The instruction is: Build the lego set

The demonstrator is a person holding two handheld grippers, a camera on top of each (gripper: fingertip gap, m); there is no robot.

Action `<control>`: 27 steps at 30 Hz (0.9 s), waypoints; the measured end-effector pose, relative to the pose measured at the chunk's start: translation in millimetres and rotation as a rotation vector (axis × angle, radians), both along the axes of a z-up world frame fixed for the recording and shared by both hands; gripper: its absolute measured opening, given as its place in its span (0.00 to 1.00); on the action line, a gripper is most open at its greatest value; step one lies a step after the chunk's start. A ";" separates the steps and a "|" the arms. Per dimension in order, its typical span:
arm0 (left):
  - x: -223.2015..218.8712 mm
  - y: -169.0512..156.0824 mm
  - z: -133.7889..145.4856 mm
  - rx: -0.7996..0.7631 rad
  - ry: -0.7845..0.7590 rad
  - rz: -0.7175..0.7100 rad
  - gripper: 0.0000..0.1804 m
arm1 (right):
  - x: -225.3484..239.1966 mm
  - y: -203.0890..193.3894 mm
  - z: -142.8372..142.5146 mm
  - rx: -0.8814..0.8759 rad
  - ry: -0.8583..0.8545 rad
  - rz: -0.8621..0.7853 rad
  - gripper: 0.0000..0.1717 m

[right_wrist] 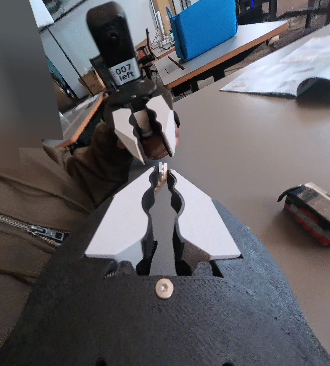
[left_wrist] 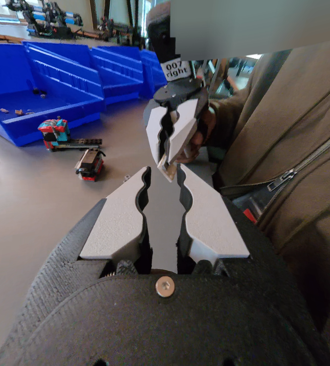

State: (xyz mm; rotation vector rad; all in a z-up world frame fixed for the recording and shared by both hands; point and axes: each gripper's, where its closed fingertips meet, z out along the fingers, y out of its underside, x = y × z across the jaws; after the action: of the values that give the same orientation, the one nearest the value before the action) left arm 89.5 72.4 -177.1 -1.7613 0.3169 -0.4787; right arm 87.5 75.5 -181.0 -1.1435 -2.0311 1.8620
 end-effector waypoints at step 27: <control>24.1 -8.4 6.3 0.029 -0.171 -0.183 0.06 | 16.0 -18.2 11.9 0.253 0.338 0.121 0.05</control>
State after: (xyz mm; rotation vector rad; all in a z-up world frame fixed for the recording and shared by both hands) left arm 113.6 64.0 -170.8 -1.6582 0.3637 -0.7476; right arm 103.5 57.3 -169.1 -0.6080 -2.0954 1.6505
